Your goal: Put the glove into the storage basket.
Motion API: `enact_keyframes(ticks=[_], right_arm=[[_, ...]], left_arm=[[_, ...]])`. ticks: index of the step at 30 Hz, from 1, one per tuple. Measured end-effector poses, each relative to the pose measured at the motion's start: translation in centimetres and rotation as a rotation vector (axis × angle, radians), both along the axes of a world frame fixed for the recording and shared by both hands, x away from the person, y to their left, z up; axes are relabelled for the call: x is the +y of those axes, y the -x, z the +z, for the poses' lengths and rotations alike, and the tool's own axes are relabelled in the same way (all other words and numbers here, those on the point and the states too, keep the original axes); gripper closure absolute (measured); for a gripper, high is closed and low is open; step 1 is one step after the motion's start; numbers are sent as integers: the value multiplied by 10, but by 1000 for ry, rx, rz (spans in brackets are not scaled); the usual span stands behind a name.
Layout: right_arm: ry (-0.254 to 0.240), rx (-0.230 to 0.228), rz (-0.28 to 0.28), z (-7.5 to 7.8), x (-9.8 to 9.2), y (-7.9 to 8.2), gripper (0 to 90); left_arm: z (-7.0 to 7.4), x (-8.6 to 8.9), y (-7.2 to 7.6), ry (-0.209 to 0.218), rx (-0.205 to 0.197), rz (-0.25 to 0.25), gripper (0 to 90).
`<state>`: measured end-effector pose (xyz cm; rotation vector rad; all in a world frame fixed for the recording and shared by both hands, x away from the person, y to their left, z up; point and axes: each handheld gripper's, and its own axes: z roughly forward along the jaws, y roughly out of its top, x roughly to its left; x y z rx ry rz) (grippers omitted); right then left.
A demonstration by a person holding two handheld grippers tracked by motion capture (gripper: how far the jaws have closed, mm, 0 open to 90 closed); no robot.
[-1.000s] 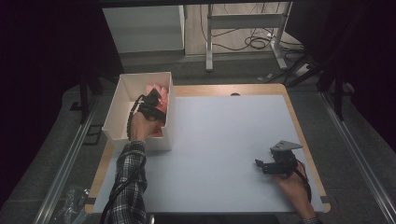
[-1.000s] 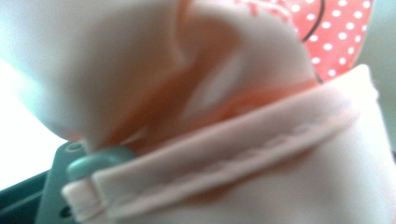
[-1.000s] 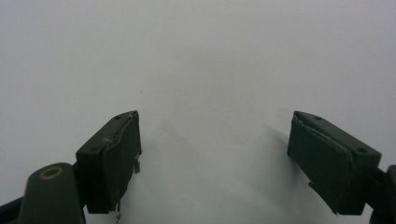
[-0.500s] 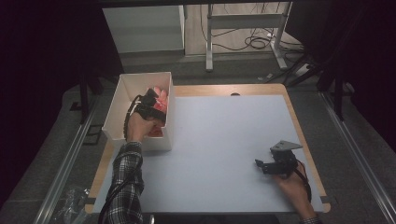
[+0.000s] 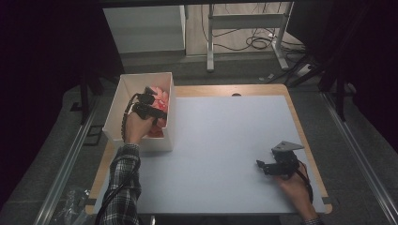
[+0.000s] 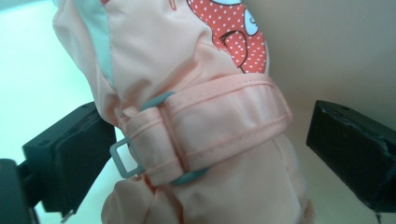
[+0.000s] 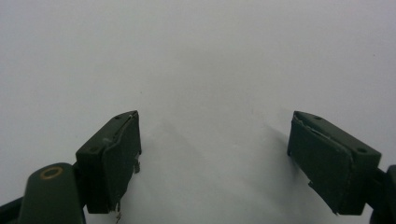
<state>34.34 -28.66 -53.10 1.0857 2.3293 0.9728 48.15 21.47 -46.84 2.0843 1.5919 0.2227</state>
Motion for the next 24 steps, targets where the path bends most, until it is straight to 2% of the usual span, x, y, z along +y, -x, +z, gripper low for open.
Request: enact_keyframes(ticks=[7,15,24], right_arm=[[0,0,0,0,0,0,177],[0,0,0,0,0,0,176],[0,0,0,0,0,0,177]], left_arm=[[3,6,7,6,-45,-33,0],[11,12,17,62,-103,-45,0],[16,15,27,87,-175,-45,0]])
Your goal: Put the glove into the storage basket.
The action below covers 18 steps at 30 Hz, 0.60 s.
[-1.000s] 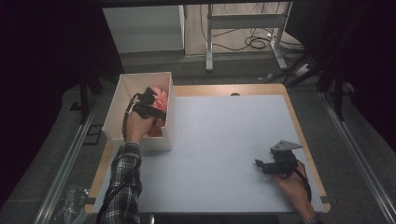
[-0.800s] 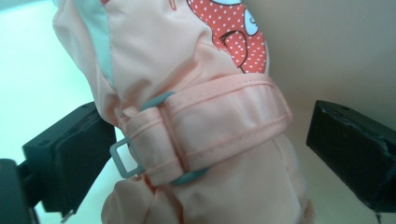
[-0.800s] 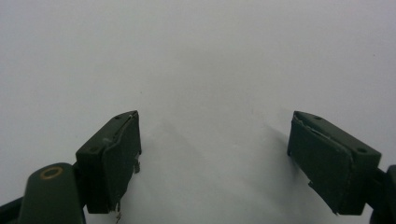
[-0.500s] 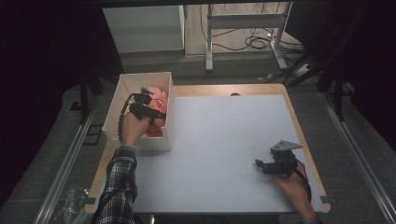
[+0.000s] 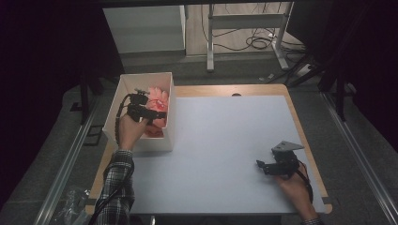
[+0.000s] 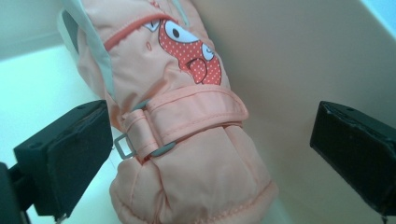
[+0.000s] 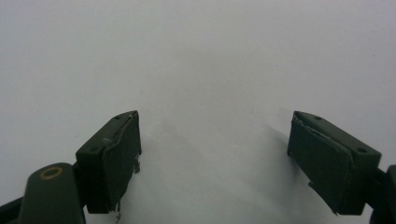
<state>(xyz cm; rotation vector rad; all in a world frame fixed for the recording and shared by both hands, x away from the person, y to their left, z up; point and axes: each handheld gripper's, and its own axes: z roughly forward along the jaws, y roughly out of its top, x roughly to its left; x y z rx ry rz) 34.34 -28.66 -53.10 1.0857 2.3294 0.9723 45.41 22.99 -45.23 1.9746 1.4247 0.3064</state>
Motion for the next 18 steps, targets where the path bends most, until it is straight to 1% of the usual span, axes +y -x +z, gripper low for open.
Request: enact_keyframes(ticks=[4,6,8,9,11,13,16,18], right_arm=[[0,0,0,0,0,0,177],[0,0,0,0,0,0,176],[0,0,0,0,0,0,177],[0,0,0,0,0,0,176],[0,0,0,0,0,0,177],[0,0,0,0,0,0,176],[0,1,0,0,0,0,176],[0,0,0,0,0,0,177]], left_arm=[[3,1,5,9,-31,0,0],[4,2,7,17,-41,-8,0],[5,3,9,33,-62,-26,1],[6,3,10,37,-65,-28,3],[7,3,13,47,-85,-38,4],[9,2,15,45,-106,-47,4],[12,1,19,25,-133,-64,4],[16,1,23,24,-156,-74,4]])
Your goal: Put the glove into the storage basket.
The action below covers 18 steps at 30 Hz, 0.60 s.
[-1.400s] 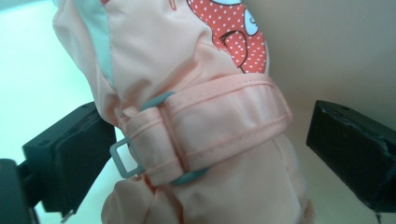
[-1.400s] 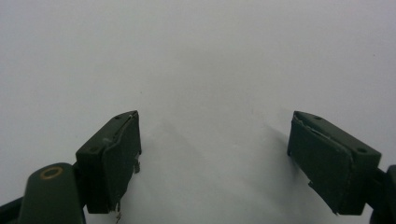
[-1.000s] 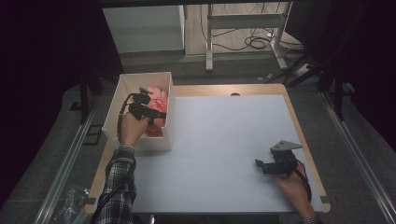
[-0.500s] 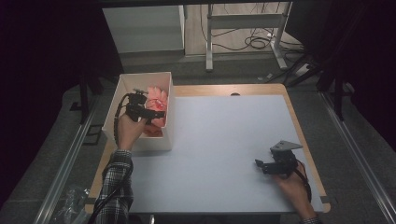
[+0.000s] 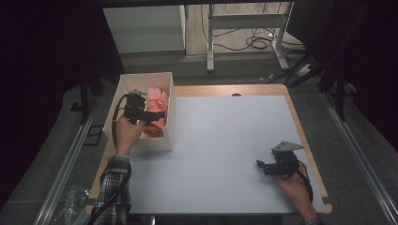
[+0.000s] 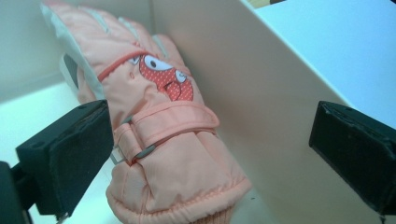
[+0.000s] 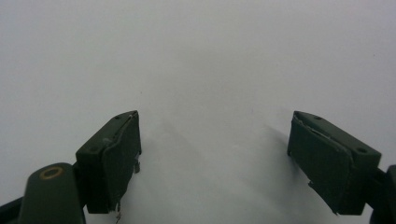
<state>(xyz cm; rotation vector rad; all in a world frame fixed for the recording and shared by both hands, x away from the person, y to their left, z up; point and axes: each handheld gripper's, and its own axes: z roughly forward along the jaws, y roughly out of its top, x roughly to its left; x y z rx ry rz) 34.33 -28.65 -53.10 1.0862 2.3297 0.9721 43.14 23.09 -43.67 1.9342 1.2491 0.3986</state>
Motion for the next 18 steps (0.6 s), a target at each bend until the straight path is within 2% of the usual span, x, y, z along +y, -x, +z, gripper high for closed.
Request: enact_keyframes(ticks=[7,18], right_arm=[[0,0,0,0,0,0,177],[2,1,0,0,0,0,176]], left_arm=[[7,-1,10,20,-49,-21,4],[18,-1,24,96,-98,-38,6]])
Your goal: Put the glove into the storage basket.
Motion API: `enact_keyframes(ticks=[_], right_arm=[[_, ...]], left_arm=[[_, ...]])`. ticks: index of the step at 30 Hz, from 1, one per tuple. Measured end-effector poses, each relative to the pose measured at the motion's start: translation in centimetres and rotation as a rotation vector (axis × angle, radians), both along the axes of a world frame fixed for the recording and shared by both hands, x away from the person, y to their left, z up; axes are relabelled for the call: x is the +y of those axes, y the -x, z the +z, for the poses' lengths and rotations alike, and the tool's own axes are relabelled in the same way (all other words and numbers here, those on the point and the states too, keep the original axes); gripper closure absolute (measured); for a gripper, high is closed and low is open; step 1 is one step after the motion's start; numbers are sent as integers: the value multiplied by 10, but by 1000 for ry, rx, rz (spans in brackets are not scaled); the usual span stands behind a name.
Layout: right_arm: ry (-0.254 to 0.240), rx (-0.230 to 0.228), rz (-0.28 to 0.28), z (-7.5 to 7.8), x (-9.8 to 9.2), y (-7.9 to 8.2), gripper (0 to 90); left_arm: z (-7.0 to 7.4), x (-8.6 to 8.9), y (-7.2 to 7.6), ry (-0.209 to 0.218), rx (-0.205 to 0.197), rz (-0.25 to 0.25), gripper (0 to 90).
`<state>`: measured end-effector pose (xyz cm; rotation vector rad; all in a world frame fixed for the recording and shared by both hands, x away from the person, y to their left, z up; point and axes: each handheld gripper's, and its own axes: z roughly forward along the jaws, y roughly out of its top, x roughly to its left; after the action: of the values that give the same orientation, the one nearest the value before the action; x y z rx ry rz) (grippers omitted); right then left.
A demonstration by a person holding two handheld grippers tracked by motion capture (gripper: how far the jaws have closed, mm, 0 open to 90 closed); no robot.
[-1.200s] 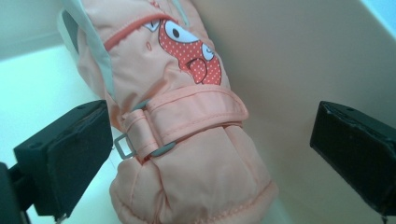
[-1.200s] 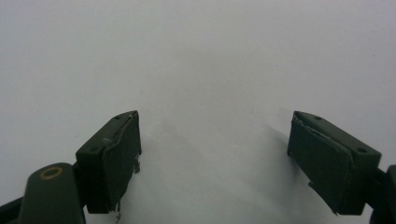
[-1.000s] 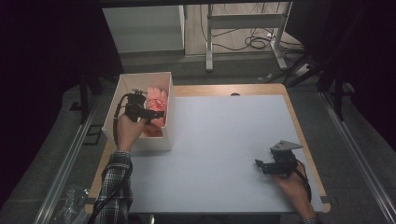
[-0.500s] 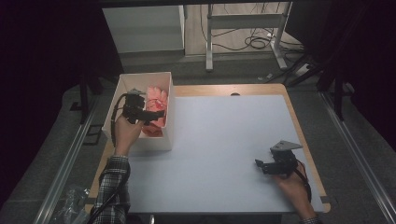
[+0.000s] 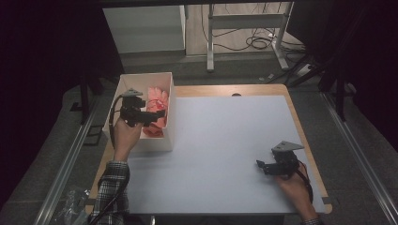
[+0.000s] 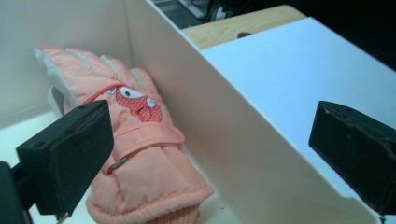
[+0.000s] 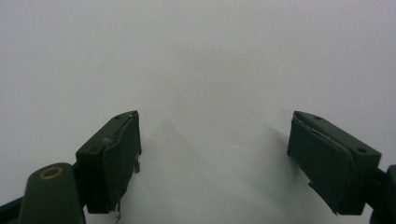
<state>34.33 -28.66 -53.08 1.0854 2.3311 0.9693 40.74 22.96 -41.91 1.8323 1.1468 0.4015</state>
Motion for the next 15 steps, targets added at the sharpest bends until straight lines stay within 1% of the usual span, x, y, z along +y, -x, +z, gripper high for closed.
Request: enact_keyframes(ticks=[2,8,13,15], right_arm=[[0,0,0,0,0,0,177],[0,-1,0,0,0,0,176],[0,0,0,0,0,0,176],[0,0,0,0,0,0,176]], left_arm=[[1,-2,2,4,-1,-11,5],[4,-12,9,-10,-19,-48,5],[7,-19,14,0,-32,-77,5],[8,-22,16,11,-35,-89,5]])
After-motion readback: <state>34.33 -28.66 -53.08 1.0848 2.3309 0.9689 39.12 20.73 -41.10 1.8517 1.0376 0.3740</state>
